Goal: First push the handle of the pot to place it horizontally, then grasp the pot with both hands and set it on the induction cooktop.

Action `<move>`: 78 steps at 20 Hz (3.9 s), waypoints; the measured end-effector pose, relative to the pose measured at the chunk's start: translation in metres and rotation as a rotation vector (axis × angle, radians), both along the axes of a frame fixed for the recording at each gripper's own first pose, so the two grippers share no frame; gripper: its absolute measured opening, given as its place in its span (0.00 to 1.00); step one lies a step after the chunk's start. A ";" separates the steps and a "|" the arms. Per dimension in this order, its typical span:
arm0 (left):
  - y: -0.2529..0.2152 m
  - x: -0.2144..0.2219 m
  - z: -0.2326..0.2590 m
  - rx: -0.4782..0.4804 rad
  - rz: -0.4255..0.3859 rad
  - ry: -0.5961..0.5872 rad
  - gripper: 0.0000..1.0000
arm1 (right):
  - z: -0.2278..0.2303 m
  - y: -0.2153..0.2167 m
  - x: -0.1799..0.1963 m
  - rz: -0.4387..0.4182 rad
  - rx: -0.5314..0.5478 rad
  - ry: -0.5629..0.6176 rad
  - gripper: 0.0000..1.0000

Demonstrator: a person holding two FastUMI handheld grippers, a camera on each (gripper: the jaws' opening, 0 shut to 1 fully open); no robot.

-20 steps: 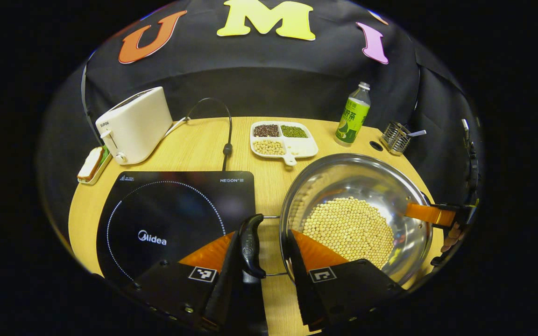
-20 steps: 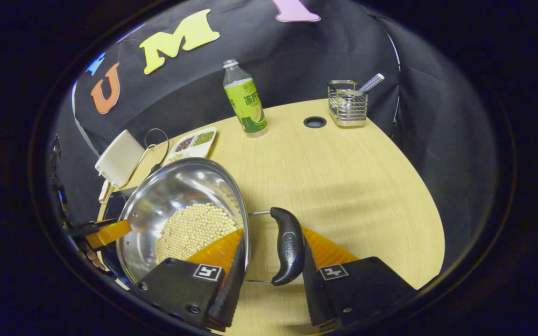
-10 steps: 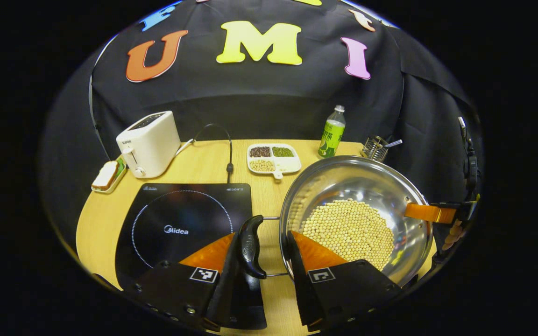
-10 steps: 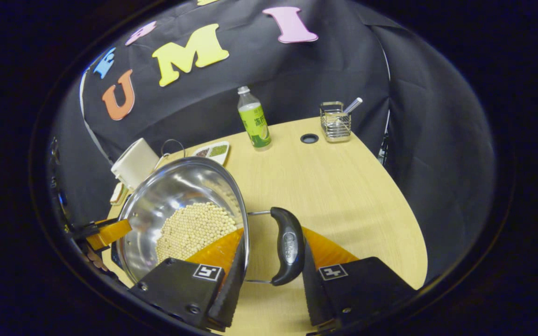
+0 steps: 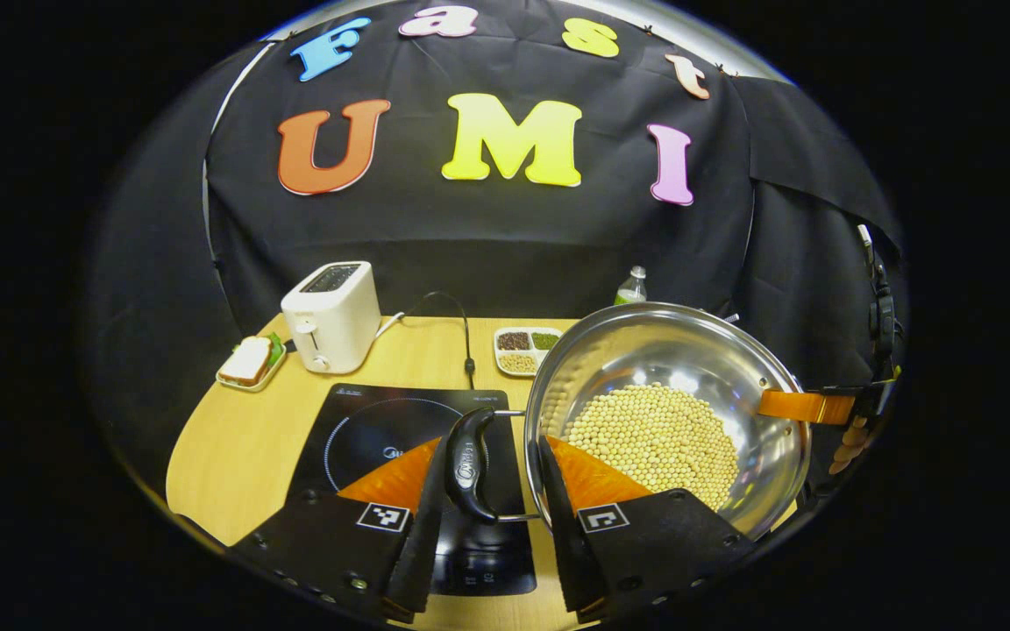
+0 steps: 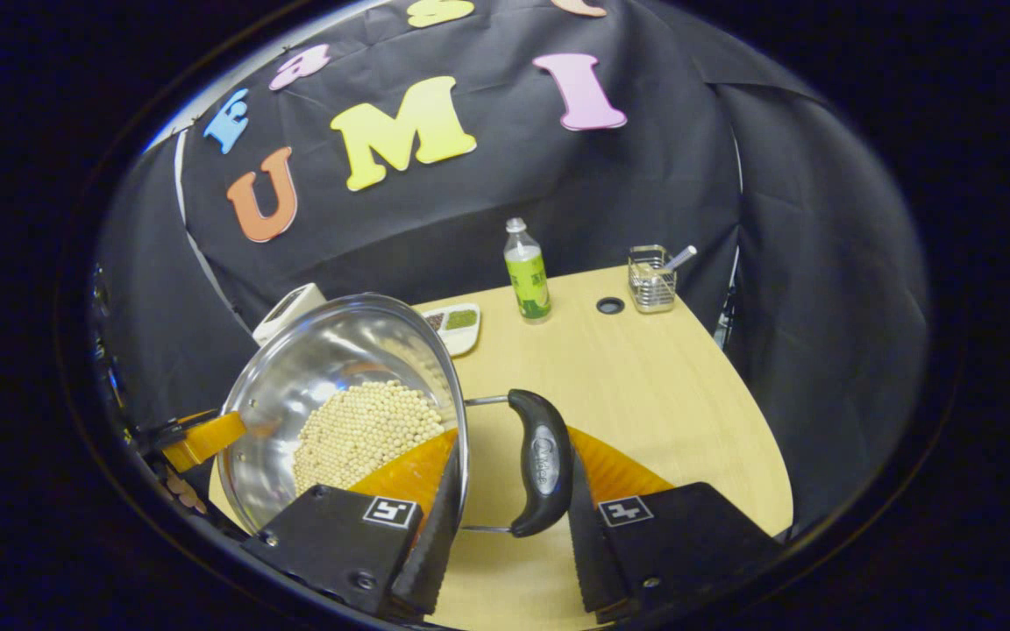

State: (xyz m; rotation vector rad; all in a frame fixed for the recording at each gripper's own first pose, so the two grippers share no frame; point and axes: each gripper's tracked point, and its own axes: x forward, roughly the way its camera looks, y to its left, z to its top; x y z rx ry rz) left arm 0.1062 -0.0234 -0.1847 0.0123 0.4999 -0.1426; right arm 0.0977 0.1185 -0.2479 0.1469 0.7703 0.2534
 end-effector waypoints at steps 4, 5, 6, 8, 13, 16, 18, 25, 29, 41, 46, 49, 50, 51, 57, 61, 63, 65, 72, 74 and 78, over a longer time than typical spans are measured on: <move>0.027 0.002 0.018 0.008 0.029 -0.041 0.55 | 0.011 0.033 0.001 0.034 0.023 -0.013 0.61; 0.034 0.002 0.020 0.011 0.040 -0.043 0.55 | 0.012 0.041 0.004 0.040 0.028 -0.015 0.60; 0.044 0.003 0.021 0.014 0.050 -0.045 0.55 | 0.013 0.050 0.007 0.049 0.027 -0.016 0.61; 0.059 0.009 0.023 0.015 0.072 -0.048 0.55 | 0.012 0.070 0.014 0.066 0.033 -0.013 0.60; 0.106 0.027 0.023 0.029 0.131 -0.056 0.54 | 0.000 0.125 0.032 0.114 0.045 0.029 0.61; 0.132 0.042 0.020 0.025 0.178 -0.053 0.55 | -0.007 0.157 0.043 0.133 0.046 0.042 0.60; 0.149 0.050 0.019 0.033 0.207 -0.049 0.55 | -0.012 0.178 0.050 0.149 0.038 0.050 0.60; 0.198 0.074 -0.018 0.033 0.271 0.012 0.55 | -0.054 0.233 0.066 0.190 0.018 0.095 0.60; 0.208 0.083 -0.045 0.008 0.294 0.063 0.55 | -0.082 0.245 0.068 0.202 -0.029 0.093 0.60; 0.224 0.090 -0.096 -0.010 0.294 0.100 0.55 | -0.132 0.252 0.070 0.182 0.009 0.133 0.60; 0.225 0.091 -0.100 0.005 0.292 0.081 0.58 | -0.131 0.254 0.069 0.180 0.036 0.110 0.62; 0.225 0.090 -0.100 0.018 0.295 0.078 0.61 | -0.131 0.255 0.071 0.177 0.066 0.100 0.62; 0.226 0.090 -0.102 0.029 0.298 0.081 0.61 | -0.131 0.256 0.071 0.174 0.080 0.094 0.62; 0.227 0.091 -0.104 0.036 0.301 0.086 0.63 | -0.130 0.256 0.072 0.165 0.096 0.089 0.62; 0.239 0.094 -0.110 0.091 0.341 0.063 0.89 | -0.121 0.257 0.073 0.111 0.256 0.027 0.64; 0.240 0.084 -0.096 0.044 0.358 0.013 0.98 | -0.115 0.242 0.072 0.103 0.276 -0.014 0.78; 0.241 0.075 -0.084 0.016 0.376 -0.021 0.98 | -0.106 0.241 0.063 0.150 0.282 -0.043 0.84; 0.241 0.066 -0.068 0.000 0.390 -0.070 0.98 | -0.094 0.234 0.055 0.167 0.297 -0.095 0.89; 0.210 0.016 -0.016 -0.041 0.384 -0.266 0.95 | -0.068 0.188 0.017 0.159 0.254 -0.265 0.96; 0.193 0.003 -0.010 -0.024 0.360 -0.296 0.94 | -0.065 0.167 0.007 0.135 0.241 -0.294 0.95; 0.155 -0.023 -0.011 -0.001 0.331 -0.313 0.95 | -0.051 0.116 -0.016 0.095 0.207 -0.353 1.00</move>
